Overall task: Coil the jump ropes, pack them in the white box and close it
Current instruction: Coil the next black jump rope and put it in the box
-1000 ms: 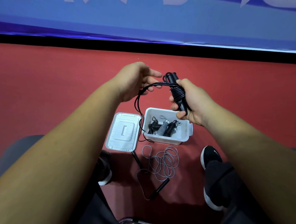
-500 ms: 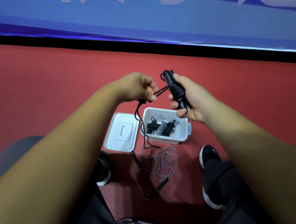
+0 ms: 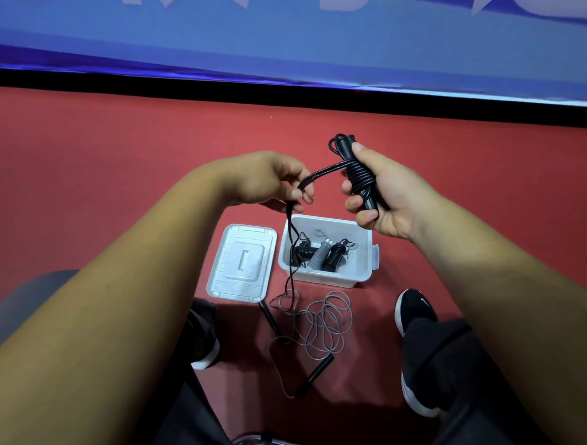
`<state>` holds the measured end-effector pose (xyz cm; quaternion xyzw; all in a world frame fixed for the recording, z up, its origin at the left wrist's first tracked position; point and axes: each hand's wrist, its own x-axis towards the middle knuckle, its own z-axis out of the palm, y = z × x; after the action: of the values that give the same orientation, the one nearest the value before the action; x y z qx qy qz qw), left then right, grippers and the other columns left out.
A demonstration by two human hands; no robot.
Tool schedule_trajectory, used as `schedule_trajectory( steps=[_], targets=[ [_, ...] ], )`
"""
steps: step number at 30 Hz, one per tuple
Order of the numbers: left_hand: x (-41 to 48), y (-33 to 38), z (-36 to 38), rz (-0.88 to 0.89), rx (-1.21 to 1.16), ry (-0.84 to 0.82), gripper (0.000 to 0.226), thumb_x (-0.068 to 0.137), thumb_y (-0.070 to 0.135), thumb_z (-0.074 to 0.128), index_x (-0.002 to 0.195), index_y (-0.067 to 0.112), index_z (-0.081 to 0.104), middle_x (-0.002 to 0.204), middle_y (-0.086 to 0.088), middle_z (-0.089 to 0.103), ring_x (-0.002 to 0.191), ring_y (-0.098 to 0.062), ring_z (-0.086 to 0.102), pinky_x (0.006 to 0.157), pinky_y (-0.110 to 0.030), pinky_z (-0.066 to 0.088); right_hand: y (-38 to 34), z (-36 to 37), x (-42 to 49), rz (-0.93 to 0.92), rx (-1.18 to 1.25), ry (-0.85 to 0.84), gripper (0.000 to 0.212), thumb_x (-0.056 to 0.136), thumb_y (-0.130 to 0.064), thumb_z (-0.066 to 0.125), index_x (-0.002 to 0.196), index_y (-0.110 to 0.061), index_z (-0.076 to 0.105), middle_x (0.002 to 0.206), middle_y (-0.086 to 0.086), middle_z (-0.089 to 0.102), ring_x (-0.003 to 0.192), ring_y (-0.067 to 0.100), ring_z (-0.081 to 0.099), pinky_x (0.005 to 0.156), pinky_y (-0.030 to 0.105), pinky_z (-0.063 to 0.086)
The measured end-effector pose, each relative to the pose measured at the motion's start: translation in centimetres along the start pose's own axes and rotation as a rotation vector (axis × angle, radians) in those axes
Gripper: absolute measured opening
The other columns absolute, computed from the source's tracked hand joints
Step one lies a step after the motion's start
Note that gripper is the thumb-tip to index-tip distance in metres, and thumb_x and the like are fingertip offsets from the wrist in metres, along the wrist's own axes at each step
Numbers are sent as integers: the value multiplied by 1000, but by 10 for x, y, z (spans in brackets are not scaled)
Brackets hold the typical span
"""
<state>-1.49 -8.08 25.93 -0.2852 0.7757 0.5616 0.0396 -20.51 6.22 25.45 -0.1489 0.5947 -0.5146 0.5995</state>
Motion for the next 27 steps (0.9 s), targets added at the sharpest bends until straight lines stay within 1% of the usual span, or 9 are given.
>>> schedule_trajectory(
  steps=[2,6,8,11,15,19,22,24,27],
  targets=[
    [0,-2,-1,4,41,-20,24,99,-11,56,113,4,67,104,-12,73,92,-15,73,86,-29,61,0,0,0,5,-7,8,41,98,-59,65,105,-19,60,75,-1,61,52,11,47,37,16,26],
    [6,-7,2,-34,110,62,17,94,-8,69,106,5,70,91,-13,69,86,-21,73,85,-39,64,1,2,-1,12,3,19,42,98,-61,65,101,-19,60,74,-1,61,52,11,48,37,17,27],
    [8,-9,5,-46,124,100,16,95,-6,67,106,5,70,89,-13,69,84,-22,73,82,-41,65,3,3,0,15,27,30,43,98,-61,65,101,-19,60,75,0,61,52,12,48,37,17,28],
    [12,-7,10,-14,175,134,21,101,-6,56,113,7,69,91,-11,70,77,-17,69,80,-37,60,4,2,3,36,77,75,44,101,-60,61,99,-16,61,74,2,63,53,13,52,40,20,37],
    [14,-4,12,21,184,191,25,103,-2,56,116,13,71,92,-7,70,76,-15,68,85,-39,60,6,-1,8,75,131,169,52,103,-60,56,99,-9,65,73,6,69,54,19,66,49,32,58],
    [11,-3,13,8,107,199,20,97,1,70,113,11,73,81,-4,66,79,-18,73,86,-45,62,9,-1,9,87,168,193,54,102,-60,58,108,-7,66,76,10,70,62,27,75,55,49,64],
    [11,4,21,13,153,194,23,99,12,69,122,11,66,87,-7,65,78,-20,68,88,-48,60,10,2,8,90,174,179,55,102,-61,56,111,-6,63,84,12,69,74,35,79,55,55,63],
    [10,11,26,22,226,207,28,97,19,69,124,18,62,100,-13,69,79,-19,64,89,-48,60,10,3,8,92,183,174,56,103,-61,55,119,-7,61,89,14,69,80,40,79,57,57,63],
    [6,19,29,23,269,218,37,95,22,66,131,24,58,111,-6,71,84,-15,61,90,-41,56,10,3,9,99,188,184,61,103,-60,55,136,-10,56,98,17,69,82,46,78,55,56,63]
  ],
)
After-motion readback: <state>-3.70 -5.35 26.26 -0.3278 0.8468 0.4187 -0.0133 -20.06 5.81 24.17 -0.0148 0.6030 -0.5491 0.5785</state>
